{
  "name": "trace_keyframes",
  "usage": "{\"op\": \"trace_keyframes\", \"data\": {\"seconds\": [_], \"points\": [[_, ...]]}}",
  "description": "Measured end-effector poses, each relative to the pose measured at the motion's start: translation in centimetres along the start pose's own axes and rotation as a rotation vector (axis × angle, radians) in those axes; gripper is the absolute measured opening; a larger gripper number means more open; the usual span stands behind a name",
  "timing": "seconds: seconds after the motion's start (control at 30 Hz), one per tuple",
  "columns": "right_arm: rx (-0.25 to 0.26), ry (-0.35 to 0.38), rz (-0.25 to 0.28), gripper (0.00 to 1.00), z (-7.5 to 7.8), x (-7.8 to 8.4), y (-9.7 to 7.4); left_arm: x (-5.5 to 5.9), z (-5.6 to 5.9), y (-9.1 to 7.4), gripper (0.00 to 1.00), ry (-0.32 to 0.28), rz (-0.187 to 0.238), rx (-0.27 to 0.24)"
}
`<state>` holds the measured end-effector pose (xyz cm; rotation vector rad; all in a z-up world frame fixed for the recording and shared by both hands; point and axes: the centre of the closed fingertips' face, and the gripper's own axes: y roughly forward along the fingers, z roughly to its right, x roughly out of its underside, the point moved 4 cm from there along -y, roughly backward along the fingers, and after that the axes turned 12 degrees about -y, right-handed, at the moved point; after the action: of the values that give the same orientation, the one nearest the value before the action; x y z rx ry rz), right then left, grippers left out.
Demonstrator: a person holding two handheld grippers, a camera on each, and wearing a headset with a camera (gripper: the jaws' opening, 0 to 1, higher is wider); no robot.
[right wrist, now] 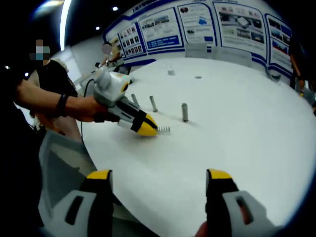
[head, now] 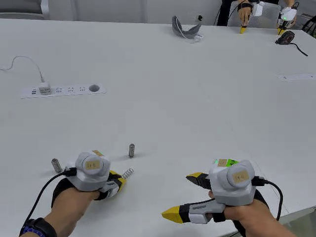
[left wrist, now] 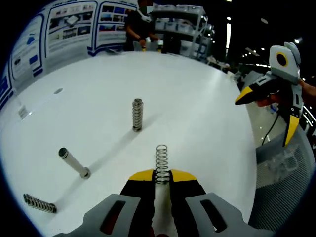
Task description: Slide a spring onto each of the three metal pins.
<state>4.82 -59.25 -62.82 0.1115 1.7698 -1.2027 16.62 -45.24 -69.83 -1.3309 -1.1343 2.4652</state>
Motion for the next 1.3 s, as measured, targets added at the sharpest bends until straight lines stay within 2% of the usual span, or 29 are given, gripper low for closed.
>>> {"op": "trace_keyframes", "data": {"seconds": [0.3, 0.7, 0.87, 1.3], "points": [[-0.027, -0.009, -0.005, 0.78, -0.6, -0.2, 0.6, 1.6, -1.1, -2.4, 0.11, 0.005, 0.011, -0.027], [-0.052, -0.019, -0.004, 0.78, -1.2, -0.6, 1.1, 2.7, -3.0, -6.8, 0.11, 0.001, 0.052, -0.079], [-0.067, -0.029, -0.010, 0.78, -1.5, -0.9, 1.6, 2.6, -3.5, -8.1, 0.11, -0.004, 0.071, -0.093], [-0.113, -0.045, 0.016, 0.75, -2.2, -2.7, 3.2, 1.4, -2.9, -11.5, 0.11, 0.036, 0.122, -0.098]]}}
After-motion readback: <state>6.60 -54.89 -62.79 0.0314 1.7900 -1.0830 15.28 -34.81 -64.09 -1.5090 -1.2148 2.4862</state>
